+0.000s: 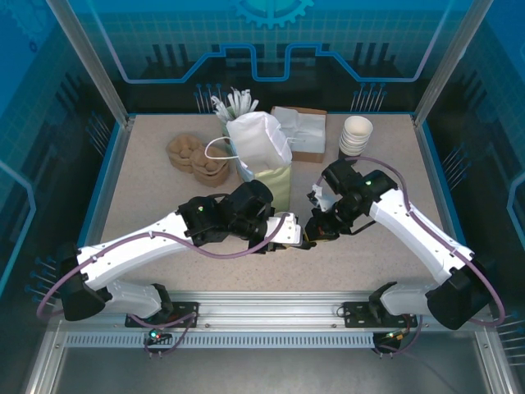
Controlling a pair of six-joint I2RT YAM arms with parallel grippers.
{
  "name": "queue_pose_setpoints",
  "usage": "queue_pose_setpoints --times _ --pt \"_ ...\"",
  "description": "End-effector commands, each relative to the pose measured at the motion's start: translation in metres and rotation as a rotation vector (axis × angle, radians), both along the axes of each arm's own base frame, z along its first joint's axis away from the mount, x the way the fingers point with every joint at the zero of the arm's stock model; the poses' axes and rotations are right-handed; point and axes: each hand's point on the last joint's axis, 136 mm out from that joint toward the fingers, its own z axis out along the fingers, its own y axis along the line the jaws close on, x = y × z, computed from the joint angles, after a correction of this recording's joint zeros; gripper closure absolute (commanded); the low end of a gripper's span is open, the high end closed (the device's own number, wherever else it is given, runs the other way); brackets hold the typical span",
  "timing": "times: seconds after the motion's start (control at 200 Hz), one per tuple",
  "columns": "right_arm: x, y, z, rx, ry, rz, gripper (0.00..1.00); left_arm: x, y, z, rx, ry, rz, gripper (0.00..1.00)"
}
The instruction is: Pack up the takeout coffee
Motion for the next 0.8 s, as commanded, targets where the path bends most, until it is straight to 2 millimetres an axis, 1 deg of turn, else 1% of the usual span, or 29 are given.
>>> queue_pose_setpoints --times 0.0,0.06,0.185,0.305,0.425,0.535,0.63,0.7,0.795 --pt "0.002 0.002 0.017 0.05 -0.023 -0.015 0.83 0.004 -0.002 0.011 -0.051 -0.019 0.035 0.87" --pt "0.004 0.0 0.019 0.051 -0.035 -0.029 0.79 0.005 -0.001 0.014 -0.061 -0.017 0.048 0.88" --pt "0.009 -0.005 0.028 0.062 -0.078 -0.063 0.67 0.007 0.001 0.015 -0.069 0.003 0.075 0.88" --pt "0.017 -0.016 0.038 0.049 -0.14 -0.113 0.58 0.008 0.003 0.021 -0.091 0.046 0.121 0.88" --pt "0.028 -0.045 0.042 -0.048 -0.236 -0.199 0.56 0.009 0.006 0.025 -0.113 0.091 0.165 0.88" --pt "0.034 -0.061 0.053 -0.039 -0.304 -0.269 0.56 0.009 0.007 0.027 -0.13 0.14 0.2 0.88" --pt "0.036 -0.066 0.066 -0.002 -0.384 -0.297 0.57 0.011 0.01 0.03 -0.158 0.186 0.247 0.88" --pt "0.036 -0.067 0.074 0.035 -0.44 -0.301 0.57 0.012 0.011 0.034 -0.194 0.228 0.287 0.89" --pt "0.036 -0.069 0.08 0.057 -0.501 -0.306 0.57 0.015 0.014 0.036 -0.235 0.291 0.361 0.9"
